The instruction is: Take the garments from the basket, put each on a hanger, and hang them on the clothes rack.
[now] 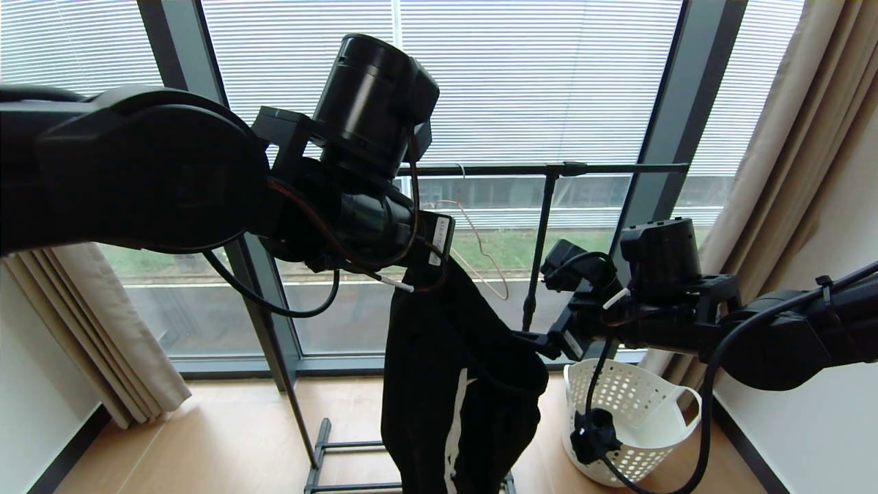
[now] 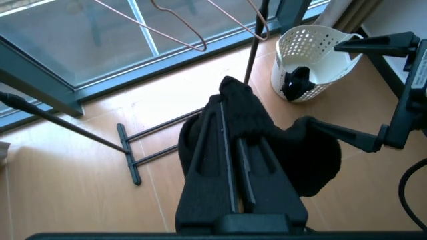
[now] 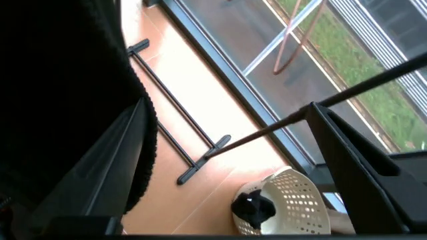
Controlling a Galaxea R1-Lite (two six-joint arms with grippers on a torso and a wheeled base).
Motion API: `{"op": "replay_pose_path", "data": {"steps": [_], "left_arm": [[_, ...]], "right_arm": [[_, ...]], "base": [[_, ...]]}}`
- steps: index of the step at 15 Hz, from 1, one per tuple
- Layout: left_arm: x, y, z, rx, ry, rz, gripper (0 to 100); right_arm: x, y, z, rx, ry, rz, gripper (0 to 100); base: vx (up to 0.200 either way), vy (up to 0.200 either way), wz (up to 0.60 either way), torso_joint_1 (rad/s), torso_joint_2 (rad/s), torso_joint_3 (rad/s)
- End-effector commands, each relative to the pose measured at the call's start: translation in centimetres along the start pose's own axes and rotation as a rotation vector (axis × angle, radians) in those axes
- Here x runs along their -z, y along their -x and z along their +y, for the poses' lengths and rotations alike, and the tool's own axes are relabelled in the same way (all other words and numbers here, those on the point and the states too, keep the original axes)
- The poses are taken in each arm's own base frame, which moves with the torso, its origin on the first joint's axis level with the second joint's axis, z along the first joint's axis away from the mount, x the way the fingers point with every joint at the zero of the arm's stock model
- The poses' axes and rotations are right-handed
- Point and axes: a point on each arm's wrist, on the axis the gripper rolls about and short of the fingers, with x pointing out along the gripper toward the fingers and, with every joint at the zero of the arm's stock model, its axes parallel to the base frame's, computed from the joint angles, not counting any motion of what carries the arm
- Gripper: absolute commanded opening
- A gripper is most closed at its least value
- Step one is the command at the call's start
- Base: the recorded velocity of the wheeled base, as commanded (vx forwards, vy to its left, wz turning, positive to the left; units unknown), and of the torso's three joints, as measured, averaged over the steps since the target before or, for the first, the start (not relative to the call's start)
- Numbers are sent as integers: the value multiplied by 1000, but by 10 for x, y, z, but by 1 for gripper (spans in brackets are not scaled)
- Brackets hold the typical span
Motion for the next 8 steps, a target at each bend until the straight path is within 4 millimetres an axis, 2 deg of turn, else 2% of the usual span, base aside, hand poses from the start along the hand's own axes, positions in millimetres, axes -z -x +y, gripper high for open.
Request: {"op": "replay_pose_path", "data": {"steps": [1,8], "left_arm": [[-1,3,1,1,3,-7,0],[-1,6,2,2,5,-10,0]], "right_arm": [[4,0,1,-24,11,3,100],[11,3,13,-283,8,-80,100]], "base": [[0,0,0,0,0,0],[0,0,0,0,0,0]]}}
